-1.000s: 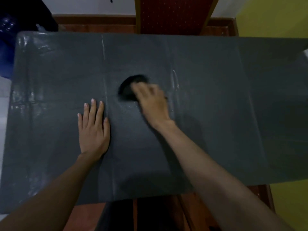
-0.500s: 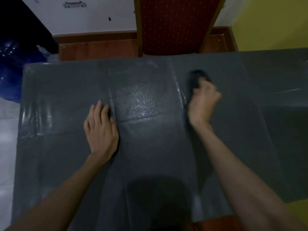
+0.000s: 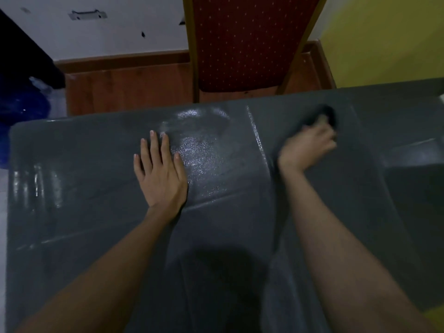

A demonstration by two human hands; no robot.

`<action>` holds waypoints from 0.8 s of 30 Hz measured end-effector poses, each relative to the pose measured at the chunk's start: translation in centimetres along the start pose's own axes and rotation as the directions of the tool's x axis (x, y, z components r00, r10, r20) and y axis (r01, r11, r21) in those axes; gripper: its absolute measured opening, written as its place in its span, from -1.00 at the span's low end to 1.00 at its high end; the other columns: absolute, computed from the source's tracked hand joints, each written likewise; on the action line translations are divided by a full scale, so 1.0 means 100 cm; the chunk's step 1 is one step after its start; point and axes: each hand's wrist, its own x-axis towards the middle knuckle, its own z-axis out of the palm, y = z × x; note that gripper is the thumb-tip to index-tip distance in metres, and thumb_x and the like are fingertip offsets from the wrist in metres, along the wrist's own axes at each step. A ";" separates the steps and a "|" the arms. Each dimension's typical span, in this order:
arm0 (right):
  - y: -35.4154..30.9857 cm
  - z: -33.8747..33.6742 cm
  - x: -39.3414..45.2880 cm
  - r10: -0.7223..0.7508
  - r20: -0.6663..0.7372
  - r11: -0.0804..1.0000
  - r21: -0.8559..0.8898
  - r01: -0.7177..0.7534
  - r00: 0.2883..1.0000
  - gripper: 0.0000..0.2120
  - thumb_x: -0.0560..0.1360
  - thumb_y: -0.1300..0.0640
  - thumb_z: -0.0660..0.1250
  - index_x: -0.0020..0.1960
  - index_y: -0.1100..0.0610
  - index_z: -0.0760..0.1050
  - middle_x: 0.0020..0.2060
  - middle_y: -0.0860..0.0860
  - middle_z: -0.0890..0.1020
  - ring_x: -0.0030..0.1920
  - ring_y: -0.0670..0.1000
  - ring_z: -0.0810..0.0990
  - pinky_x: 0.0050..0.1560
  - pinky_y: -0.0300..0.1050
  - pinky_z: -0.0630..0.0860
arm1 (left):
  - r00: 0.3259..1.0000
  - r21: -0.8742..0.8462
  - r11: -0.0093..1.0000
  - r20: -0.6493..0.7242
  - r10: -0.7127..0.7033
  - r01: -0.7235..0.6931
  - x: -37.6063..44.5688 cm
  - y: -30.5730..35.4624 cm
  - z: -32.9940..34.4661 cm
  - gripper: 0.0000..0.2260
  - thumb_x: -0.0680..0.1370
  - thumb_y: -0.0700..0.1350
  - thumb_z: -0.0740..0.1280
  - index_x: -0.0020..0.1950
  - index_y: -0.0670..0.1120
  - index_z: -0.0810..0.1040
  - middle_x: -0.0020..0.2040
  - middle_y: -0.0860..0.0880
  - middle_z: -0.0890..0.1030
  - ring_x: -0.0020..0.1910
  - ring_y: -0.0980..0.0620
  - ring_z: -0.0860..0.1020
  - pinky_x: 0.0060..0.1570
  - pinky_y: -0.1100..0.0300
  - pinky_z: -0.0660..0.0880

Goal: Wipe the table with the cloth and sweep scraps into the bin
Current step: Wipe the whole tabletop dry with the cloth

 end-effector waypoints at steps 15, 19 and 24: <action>0.032 -0.002 0.081 0.061 0.114 0.987 -0.153 -0.043 0.992 -0.58 0.57 0.26 0.16 0.42 0.16 0.30 0.36 0.24 0.34 0.31 0.37 0.29 0.25 0.25 0.40 | 1.000 0.030 1.000 0.014 -0.008 0.007 0.000 0.008 -0.004 -0.45 0.68 0.09 -0.04 0.61 -0.16 0.10 0.64 -0.07 0.07 0.61 -0.09 0.01 0.54 -0.13 -0.08; -0.046 0.003 -0.011 -0.722 0.157 0.691 0.188 0.698 0.673 -0.62 0.54 0.25 0.18 0.34 0.09 0.43 0.15 0.09 0.56 0.07 0.17 0.50 0.10 0.14 0.46 | 1.000 0.018 1.000 0.007 -0.009 0.009 -0.002 0.008 -0.006 -0.47 0.67 0.07 -0.02 0.60 -0.14 0.11 0.63 -0.07 0.10 0.61 -0.10 0.02 0.53 -0.12 -0.08; -0.038 0.005 -0.043 -0.869 0.300 0.442 0.110 0.890 0.394 -0.32 0.41 0.32 0.25 0.50 0.07 0.23 0.42 0.04 0.37 0.14 0.21 0.42 -0.05 0.05 0.46 | 1.000 -0.016 1.000 -0.016 -0.008 0.007 -0.001 0.004 -0.006 -0.49 0.67 0.03 0.00 0.60 -0.13 0.14 0.63 -0.05 0.11 0.61 -0.08 0.03 0.54 -0.10 -0.07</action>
